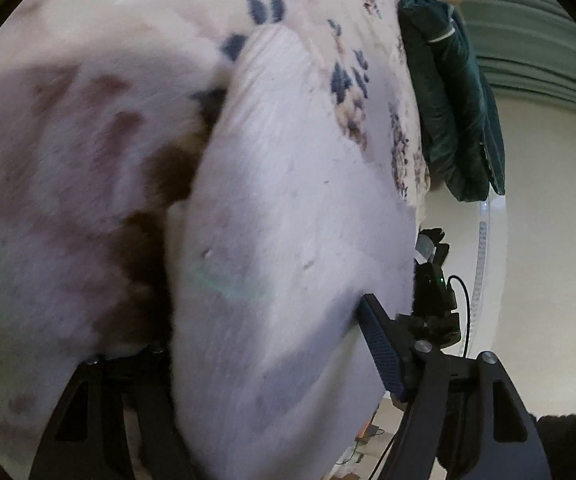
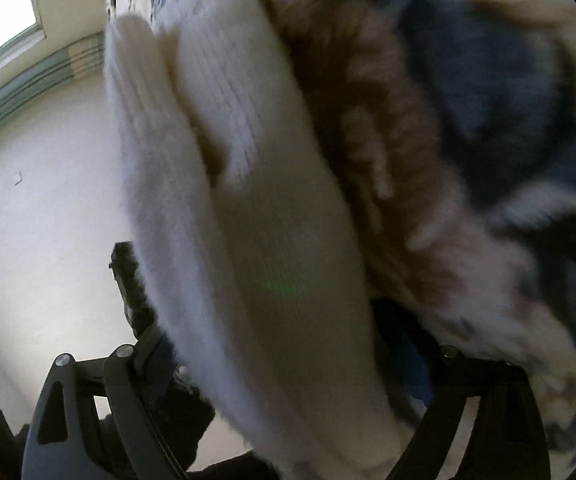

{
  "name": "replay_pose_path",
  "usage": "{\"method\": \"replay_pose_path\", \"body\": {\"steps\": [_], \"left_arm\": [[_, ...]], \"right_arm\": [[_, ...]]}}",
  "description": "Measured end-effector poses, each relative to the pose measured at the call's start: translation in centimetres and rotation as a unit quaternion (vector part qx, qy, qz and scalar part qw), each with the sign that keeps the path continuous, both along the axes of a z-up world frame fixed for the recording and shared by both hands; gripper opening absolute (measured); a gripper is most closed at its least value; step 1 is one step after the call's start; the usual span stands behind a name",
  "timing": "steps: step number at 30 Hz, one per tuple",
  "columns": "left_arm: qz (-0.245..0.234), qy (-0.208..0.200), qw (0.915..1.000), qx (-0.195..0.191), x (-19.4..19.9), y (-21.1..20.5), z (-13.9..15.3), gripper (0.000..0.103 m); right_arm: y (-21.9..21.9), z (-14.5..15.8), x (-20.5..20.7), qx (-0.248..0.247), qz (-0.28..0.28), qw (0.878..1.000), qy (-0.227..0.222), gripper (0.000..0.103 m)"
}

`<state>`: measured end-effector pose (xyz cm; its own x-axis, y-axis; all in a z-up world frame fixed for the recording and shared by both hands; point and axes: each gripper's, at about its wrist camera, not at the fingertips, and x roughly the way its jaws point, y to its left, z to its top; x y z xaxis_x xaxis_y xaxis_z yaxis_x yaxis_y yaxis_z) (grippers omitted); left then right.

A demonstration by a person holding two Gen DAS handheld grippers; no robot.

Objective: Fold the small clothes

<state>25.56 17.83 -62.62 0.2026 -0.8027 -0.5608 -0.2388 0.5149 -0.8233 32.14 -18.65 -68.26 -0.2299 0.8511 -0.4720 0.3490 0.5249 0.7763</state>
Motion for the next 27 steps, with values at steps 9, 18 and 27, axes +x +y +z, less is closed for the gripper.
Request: {"method": "replay_pose_path", "body": {"steps": [9,18,27], "left_arm": [[0.006,-0.039,0.9990,0.021,2.3,0.2,5.7,0.025],[0.008,-0.130,0.9906,0.041,17.4,1.5,14.1,0.024],[0.022,-0.168,0.9834,0.063,38.9,3.0,12.6,0.025]], "right_arm": [[2.8,5.2,0.4,-0.025,0.021,0.996,-0.087,0.049],[3.8,13.7,12.9,-0.021,-0.032,0.982,-0.184,0.048],[6.1,14.2,33.5,-0.038,-0.058,0.970,-0.234,0.048]]}}
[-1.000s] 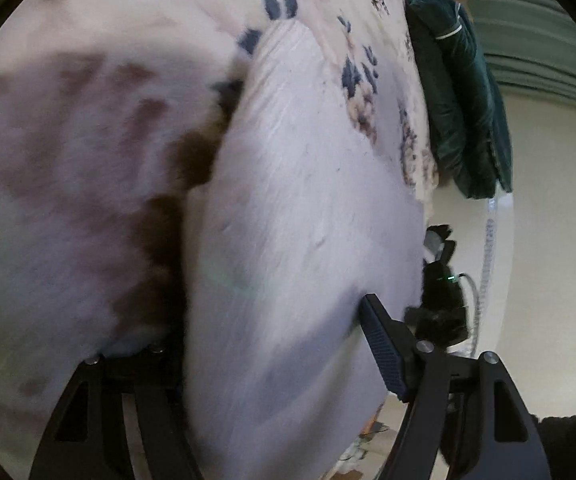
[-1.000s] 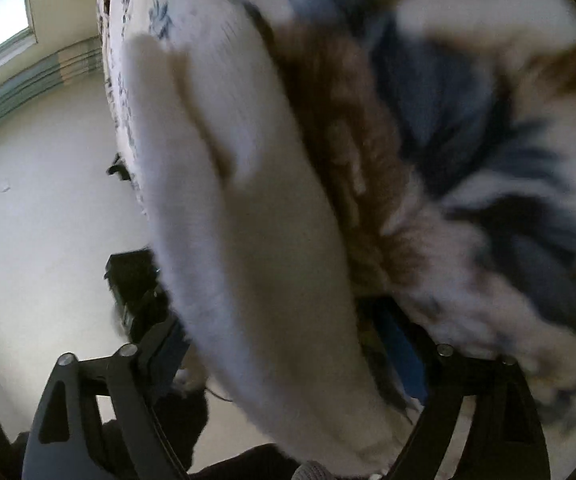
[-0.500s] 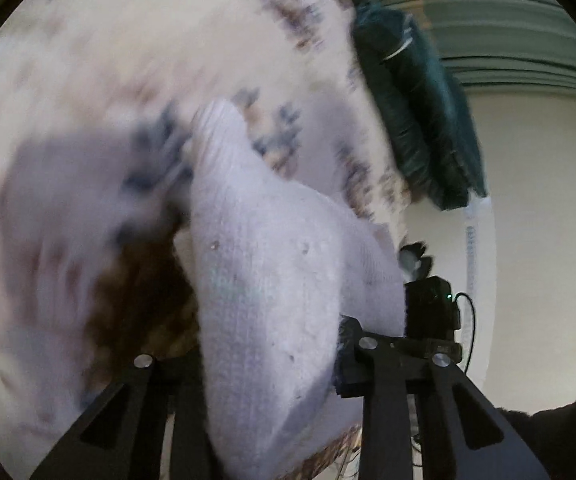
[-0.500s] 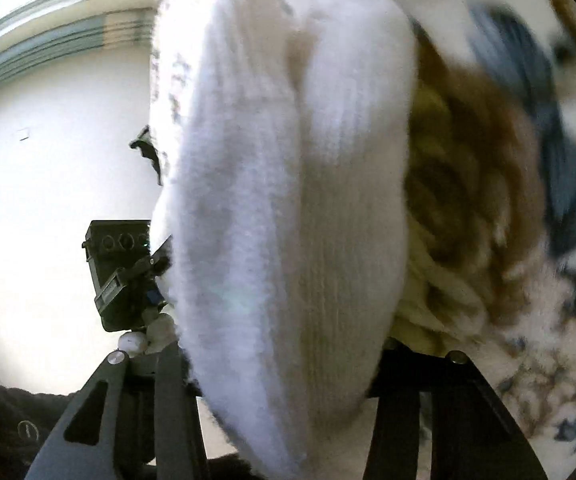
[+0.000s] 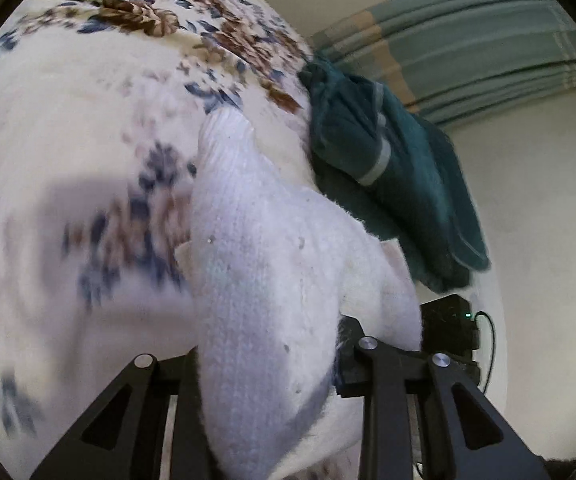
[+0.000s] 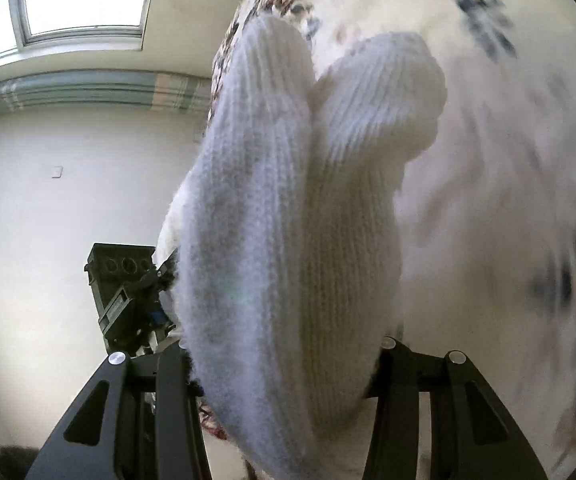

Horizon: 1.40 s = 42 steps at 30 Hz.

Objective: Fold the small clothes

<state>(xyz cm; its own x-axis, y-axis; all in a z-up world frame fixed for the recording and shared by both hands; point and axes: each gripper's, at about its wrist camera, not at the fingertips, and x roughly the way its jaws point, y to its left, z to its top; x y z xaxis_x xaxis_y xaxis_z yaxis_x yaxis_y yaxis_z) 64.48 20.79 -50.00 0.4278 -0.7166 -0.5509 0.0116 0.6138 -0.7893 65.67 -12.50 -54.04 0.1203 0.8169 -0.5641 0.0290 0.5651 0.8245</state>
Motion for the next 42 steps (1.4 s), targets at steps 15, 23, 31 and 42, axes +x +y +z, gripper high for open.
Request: {"method": "replay_pose_path", "body": {"steps": [15,23,31,42], "left_arm": [[-0.020,0.081,0.9850,0.151,7.3,-0.7,-6.3,0.044],[0.035,0.024,0.9204,0.389,1.0,-3.8,-1.8,0.100],[0.049,0.002,0.9044,0.424,-5.5,-6.8,4.7,0.102],[0.077,-0.057,0.8975,0.430,-15.8,-9.4,19.6,0.102]], "right_arm": [[3.9,-5.2,9.9,-0.191,0.029,0.981,0.037,0.071],[8.5,0.8,4.7,-0.476,0.023,0.874,-0.093,0.100],[5.3,10.2,-4.5,-0.540,-0.041,0.831,-0.129,0.103],[4.0,27.7,-17.1,-0.548,-0.090,0.812,-0.182,0.103]]}}
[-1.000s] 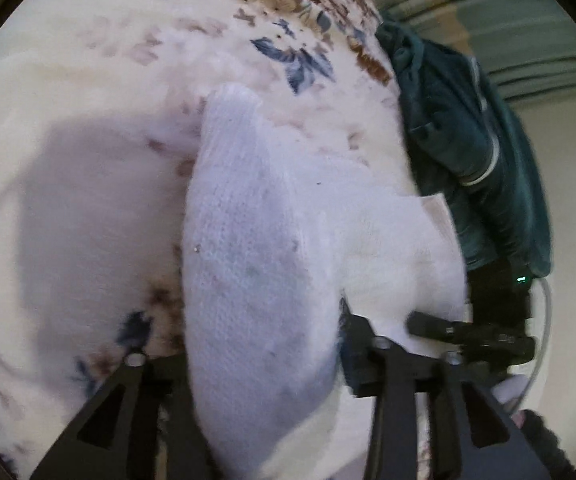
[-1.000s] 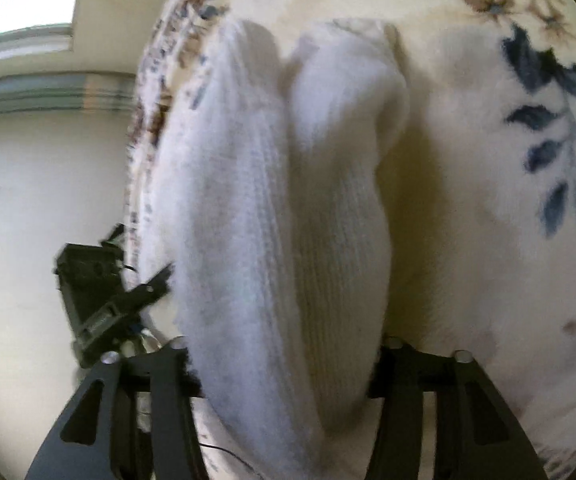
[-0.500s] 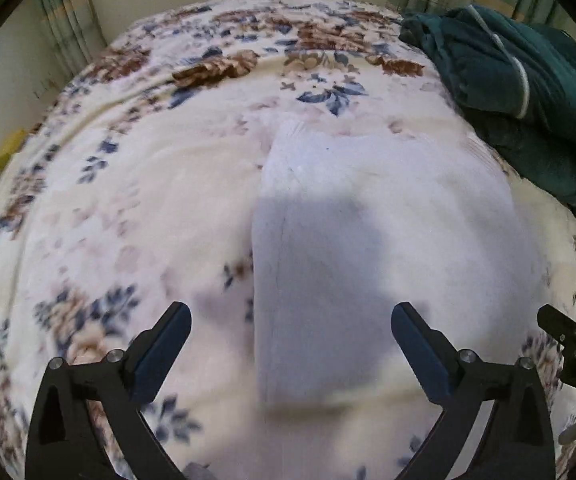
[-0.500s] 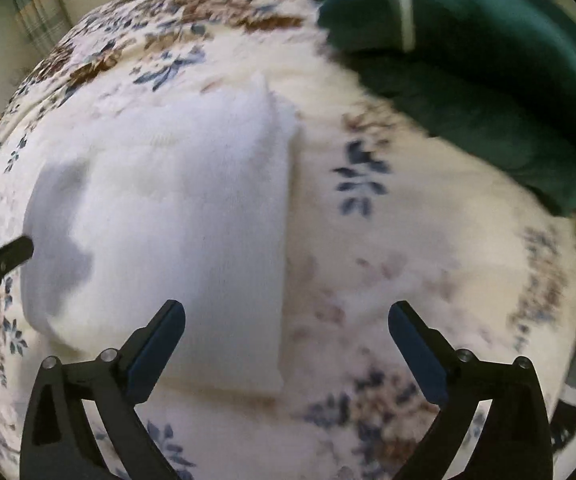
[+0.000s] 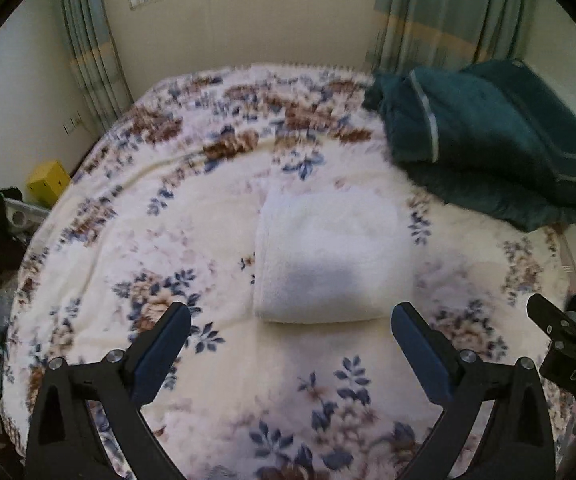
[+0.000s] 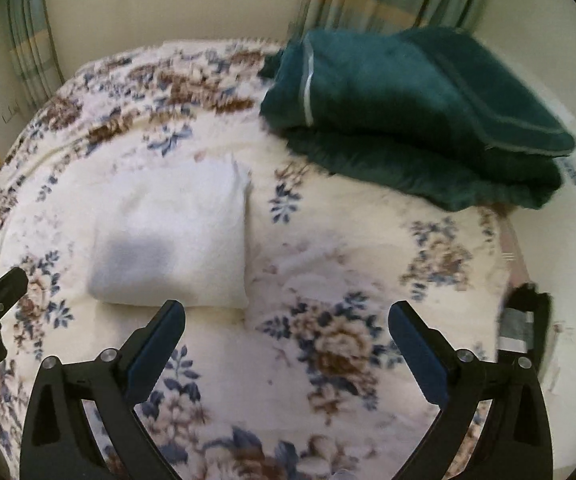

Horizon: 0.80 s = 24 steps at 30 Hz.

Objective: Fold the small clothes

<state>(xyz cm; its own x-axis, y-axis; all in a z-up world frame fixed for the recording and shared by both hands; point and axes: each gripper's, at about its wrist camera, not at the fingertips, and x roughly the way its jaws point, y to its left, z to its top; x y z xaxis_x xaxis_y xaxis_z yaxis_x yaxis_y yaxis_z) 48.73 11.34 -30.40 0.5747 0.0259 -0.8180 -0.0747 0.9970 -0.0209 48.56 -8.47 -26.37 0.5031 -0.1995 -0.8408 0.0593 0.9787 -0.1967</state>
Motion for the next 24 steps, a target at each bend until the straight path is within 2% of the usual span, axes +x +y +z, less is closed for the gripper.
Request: {"method": "replay_pose_path", "body": {"steps": [9,14,16,24], "left_arm": [[-0.003,-0.068,0.9976,0.011,-11.5,-1.9,13.1,0.102],[-0.003,-0.096,0.9954,0.005,-17.6,-2.6,18.5,0.102],[-0.004,-0.106,0.9944,0.004,-19.4,-2.8,20.1,0.102],[0.008,-0.152,0.9884,0.001,-25.7,-2.5,25.4,0.102]], "right_arm": [[-0.5,17.0,-12.8,0.008,0.010,0.997,-0.081,0.103],[-0.7,24.3,-20.1,0.010,0.010,0.993,-0.118,0.103],[-0.8,26.8,-23.1,0.012,0.010,0.991,-0.133,0.103],[-0.7,33.4,-31.9,0.011,0.024,0.984,-0.178,0.103]]}}
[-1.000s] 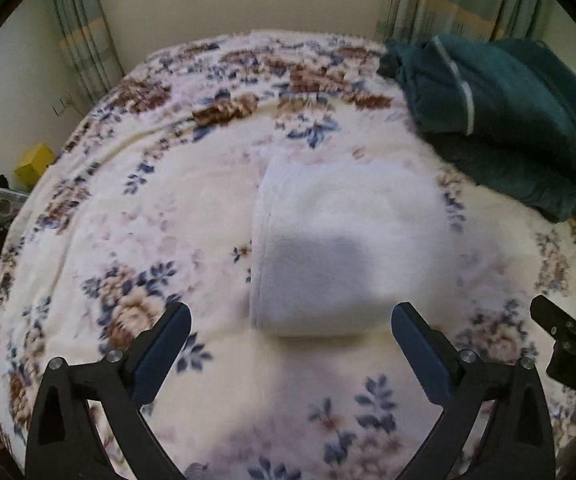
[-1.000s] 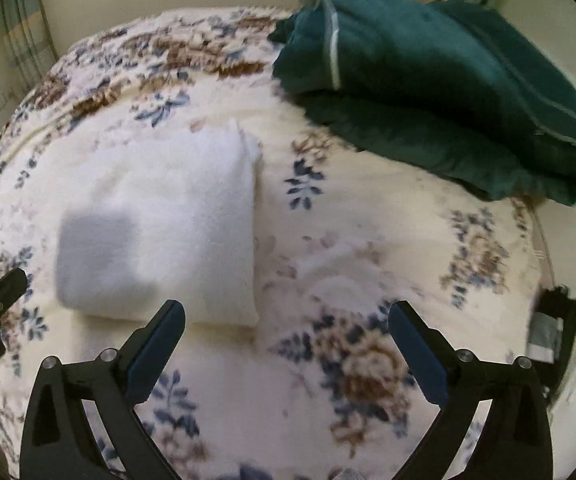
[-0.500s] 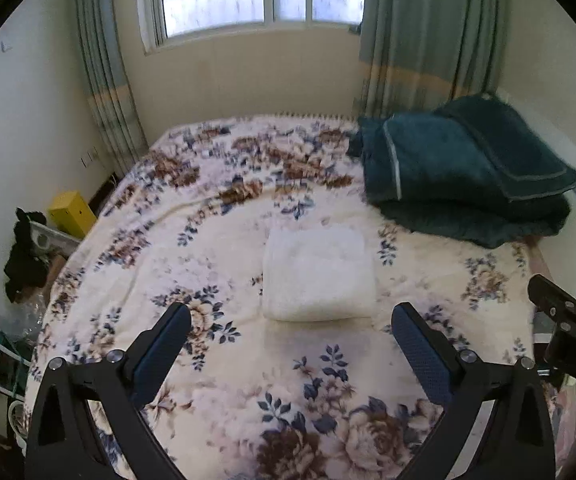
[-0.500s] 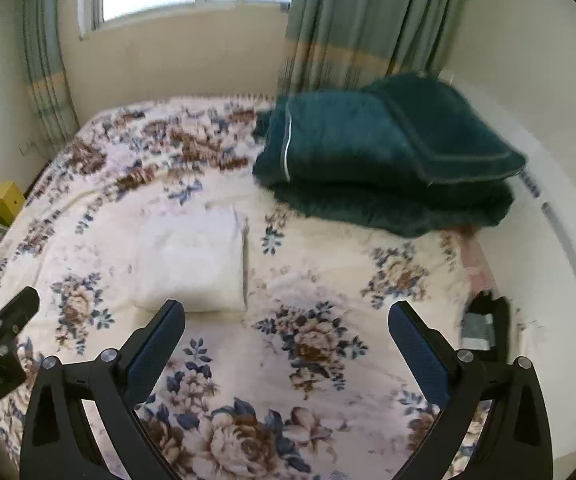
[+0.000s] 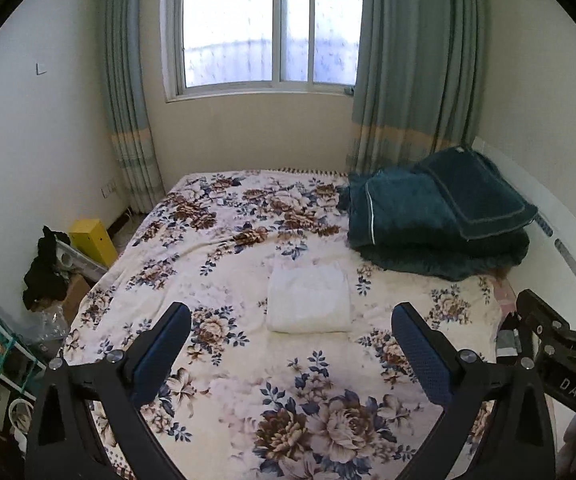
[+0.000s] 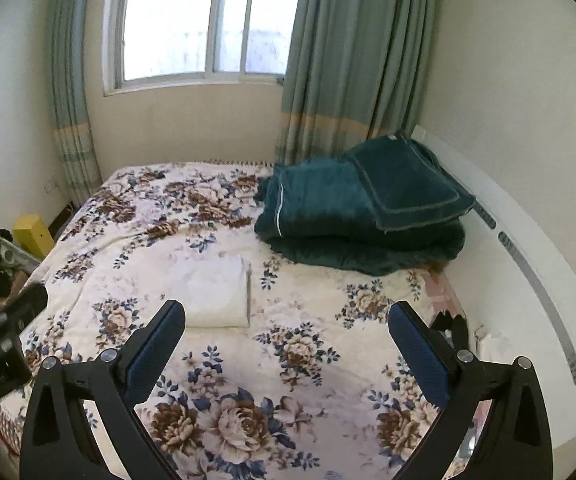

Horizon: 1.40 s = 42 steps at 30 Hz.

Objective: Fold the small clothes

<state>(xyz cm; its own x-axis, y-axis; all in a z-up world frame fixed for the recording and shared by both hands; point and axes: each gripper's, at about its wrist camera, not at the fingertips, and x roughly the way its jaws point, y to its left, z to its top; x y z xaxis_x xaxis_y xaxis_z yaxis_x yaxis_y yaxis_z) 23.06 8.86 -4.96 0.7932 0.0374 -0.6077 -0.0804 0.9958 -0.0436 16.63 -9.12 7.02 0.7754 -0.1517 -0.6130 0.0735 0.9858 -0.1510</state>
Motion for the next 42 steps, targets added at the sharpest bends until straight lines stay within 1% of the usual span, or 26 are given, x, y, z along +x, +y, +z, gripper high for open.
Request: {"method": "replay_pose_path", "body": {"steps": [5,6,15,18,22,27,36,42], "left_arm": [[-0.002,-0.014,0.9998,0.010,-2.4,-0.1,1.8,0.102],[-0.005,-0.018,0.9998,0.007,-2.6,-0.1,2.0,0.102],[-0.002,-0.035,0.9993,0.015,-4.5,-0.2,3.1,0.102],[-0.002,-0.036,0.9993,0.013,-4.8,-0.4,3.2,0.102],[0.006,-0.048,0.9986,0.021,-5.3,-0.4,3.3,0.103],[0.008,-0.042,0.9989,0.018,-5.3,-0.4,3.1,0.103],[0.020,-0.045,0.9986,0.019,-5.4,0.0,3.4,0.103],[0.023,-0.046,0.9984,0.021,-5.5,-0.1,3.7,0.103]], "right_arm": [[-0.1,3.1,-3.9,0.003,0.004,1.000,-0.024,0.103],[-0.1,3.7,-4.5,0.003,0.005,1.000,-0.028,0.103],[-0.6,5.8,-7.1,0.008,0.010,0.999,-0.047,0.103],[-0.7,6.2,-7.5,0.010,0.013,0.999,-0.050,0.103],[-0.7,6.1,-6.8,0.012,0.024,0.998,-0.051,0.103],[-0.7,6.2,-6.4,0.014,0.029,0.998,-0.053,0.103],[-0.9,5.9,-5.9,0.014,0.032,0.998,-0.050,0.103],[-1.1,5.7,-6.4,0.018,0.034,0.998,-0.049,0.103]]}}
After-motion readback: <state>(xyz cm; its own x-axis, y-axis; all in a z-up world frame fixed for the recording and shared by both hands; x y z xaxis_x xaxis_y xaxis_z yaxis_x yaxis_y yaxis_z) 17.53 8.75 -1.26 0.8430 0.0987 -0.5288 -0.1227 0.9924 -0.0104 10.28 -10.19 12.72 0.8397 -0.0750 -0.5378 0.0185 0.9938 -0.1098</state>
